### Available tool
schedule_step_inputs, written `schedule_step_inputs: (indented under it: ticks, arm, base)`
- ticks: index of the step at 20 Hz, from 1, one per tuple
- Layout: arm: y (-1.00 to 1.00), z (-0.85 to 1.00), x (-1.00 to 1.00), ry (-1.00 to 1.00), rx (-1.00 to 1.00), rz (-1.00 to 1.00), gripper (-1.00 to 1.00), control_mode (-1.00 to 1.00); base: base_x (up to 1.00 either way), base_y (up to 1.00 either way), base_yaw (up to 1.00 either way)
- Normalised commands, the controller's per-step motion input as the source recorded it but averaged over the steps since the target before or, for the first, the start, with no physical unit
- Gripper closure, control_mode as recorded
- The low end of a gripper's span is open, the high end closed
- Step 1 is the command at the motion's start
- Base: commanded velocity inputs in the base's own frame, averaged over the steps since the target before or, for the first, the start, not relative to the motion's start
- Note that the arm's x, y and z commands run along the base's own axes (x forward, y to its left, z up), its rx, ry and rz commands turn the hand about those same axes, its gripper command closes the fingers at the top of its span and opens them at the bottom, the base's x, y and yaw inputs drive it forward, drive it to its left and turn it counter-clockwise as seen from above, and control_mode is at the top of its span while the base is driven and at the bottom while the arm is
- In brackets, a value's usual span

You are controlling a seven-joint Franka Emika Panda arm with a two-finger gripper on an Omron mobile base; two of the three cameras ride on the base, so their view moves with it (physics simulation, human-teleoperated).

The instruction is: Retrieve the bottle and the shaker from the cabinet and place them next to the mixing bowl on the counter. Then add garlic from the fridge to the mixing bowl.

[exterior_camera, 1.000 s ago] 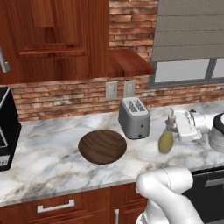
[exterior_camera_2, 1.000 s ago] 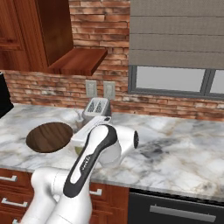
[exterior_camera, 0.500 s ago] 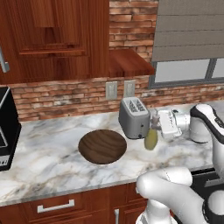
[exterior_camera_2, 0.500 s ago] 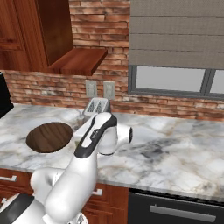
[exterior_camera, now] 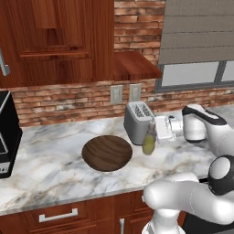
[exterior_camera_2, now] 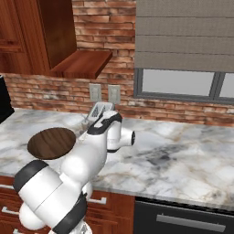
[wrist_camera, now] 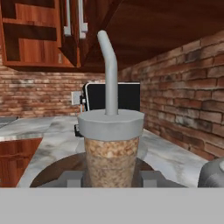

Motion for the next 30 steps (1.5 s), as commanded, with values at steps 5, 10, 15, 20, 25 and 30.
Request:
schedule_step_inputs:
  ticks: [5, 10, 15, 20, 25, 30]
  arm:
    - [0.25, -0.31, 0.29, 0.00, -0.07, 0.01, 1.00, -1.00]
    - [0.12, -0.11, 0.07, 0.03, -0.02, 0.00, 1.00, -1.00]
    - [0.17, -0.13, 0.00, 0.06, 0.00, 0.00, 1.00, -1.00]
    - [0.04, -0.07, -0.01, 0.03, 0.00, 0.00, 1.00, -1.00]
    - [0.00, -0.24, -0.03, 0.00, 0.01, -0.02, 1.00, -1.00]
    - [0.00, -0.35, -0.07, -0.01, 0.05, -0.03, 1.00, -1.00]
  base:
    - [0.00, 0.00, 0.00]
    - [0.00, 0.00, 0.00]
    - [0.00, 0.00, 0.00]
    - [0.00, 0.00, 0.00]
    - [0.00, 0.00, 0.00]
    - [0.00, 0.00, 0.00]
